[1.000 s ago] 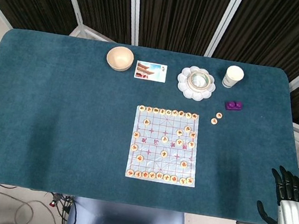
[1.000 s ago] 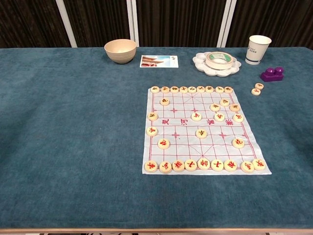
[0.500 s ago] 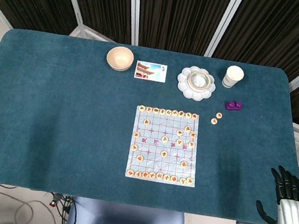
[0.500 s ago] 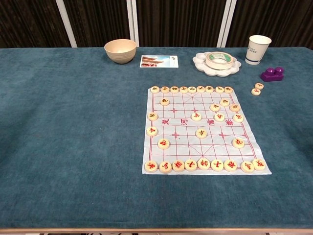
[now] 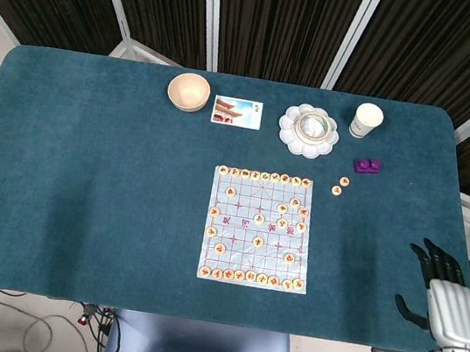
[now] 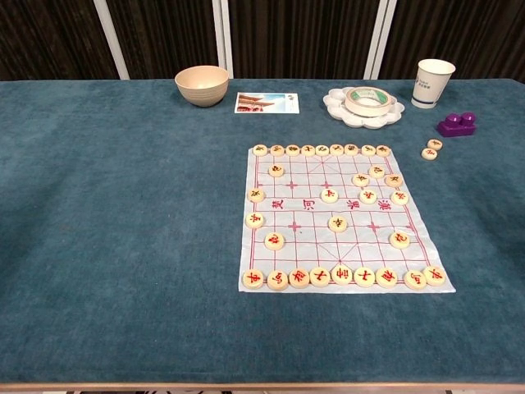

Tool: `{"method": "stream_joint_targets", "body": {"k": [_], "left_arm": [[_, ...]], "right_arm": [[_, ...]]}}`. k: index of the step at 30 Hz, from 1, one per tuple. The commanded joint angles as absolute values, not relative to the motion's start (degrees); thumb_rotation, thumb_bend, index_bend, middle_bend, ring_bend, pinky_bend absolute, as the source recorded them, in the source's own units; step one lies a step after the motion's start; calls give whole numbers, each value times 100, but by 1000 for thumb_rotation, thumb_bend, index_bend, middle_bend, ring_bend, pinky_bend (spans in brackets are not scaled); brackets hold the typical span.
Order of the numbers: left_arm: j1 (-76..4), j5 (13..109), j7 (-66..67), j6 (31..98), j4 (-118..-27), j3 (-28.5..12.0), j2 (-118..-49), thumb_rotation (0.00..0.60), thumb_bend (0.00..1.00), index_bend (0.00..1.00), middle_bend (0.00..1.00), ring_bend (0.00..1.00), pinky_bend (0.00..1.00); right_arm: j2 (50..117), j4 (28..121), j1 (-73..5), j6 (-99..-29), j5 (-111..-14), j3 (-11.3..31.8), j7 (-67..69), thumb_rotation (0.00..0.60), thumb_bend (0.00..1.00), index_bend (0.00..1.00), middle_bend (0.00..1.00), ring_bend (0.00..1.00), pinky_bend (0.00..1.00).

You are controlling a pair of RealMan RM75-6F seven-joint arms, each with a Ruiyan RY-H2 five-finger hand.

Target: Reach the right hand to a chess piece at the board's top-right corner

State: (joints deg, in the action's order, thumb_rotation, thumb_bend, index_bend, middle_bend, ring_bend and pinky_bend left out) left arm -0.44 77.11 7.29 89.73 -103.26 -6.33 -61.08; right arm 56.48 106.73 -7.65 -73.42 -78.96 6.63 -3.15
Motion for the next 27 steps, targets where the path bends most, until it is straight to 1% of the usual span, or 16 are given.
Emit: {"method": "stream_joint_targets", "body": {"k": [1,5,9,13,17,22,27], "left_arm": [[-55,7700,765,8956,-10320,-629,-6127,600,0,65,0,0,0],[-70,7707,842,8941,-10317,-615,-6159,600,0,65,0,0,0],[-74,7699,875,8943,-10311,-616,-6175,600,0,65,0,0,0],[-76,7679,878,8946,-10306,-627,-6175,600,0,65,0,0,0],[-85,7621,884,8914,-10286,-640,-6180,600,0,65,0,0,0],[-97,7611,905,8899,-10282,-641,-6187,600,0,65,0,0,0],[-107,7567,922,8880,-10270,-653,-6196,600,0,65,0,0,0]], "right_arm": [[5220,11049,-1465,-6376,-7068,1024,-684,600,378,164,0,0,92],[5262,10972,-2076,-5682,-6282,1199,-1246,600,379,202,0,0,92],[5605,10777,-2618,-5457,-5518,1341,-1825,600,378,269,0,15,92],[6037,10505,-3061,-5423,-4905,1399,-2295,600,378,320,0,35,92],[6592,10199,-3407,-5656,-4437,1446,-2658,600,377,359,0,45,92],[7036,9955,-3723,-5755,-3966,1369,-3059,600,378,373,0,45,92],[7382,9748,-3928,-5871,-3748,1254,-3337,600,378,376,0,45,92]]}}
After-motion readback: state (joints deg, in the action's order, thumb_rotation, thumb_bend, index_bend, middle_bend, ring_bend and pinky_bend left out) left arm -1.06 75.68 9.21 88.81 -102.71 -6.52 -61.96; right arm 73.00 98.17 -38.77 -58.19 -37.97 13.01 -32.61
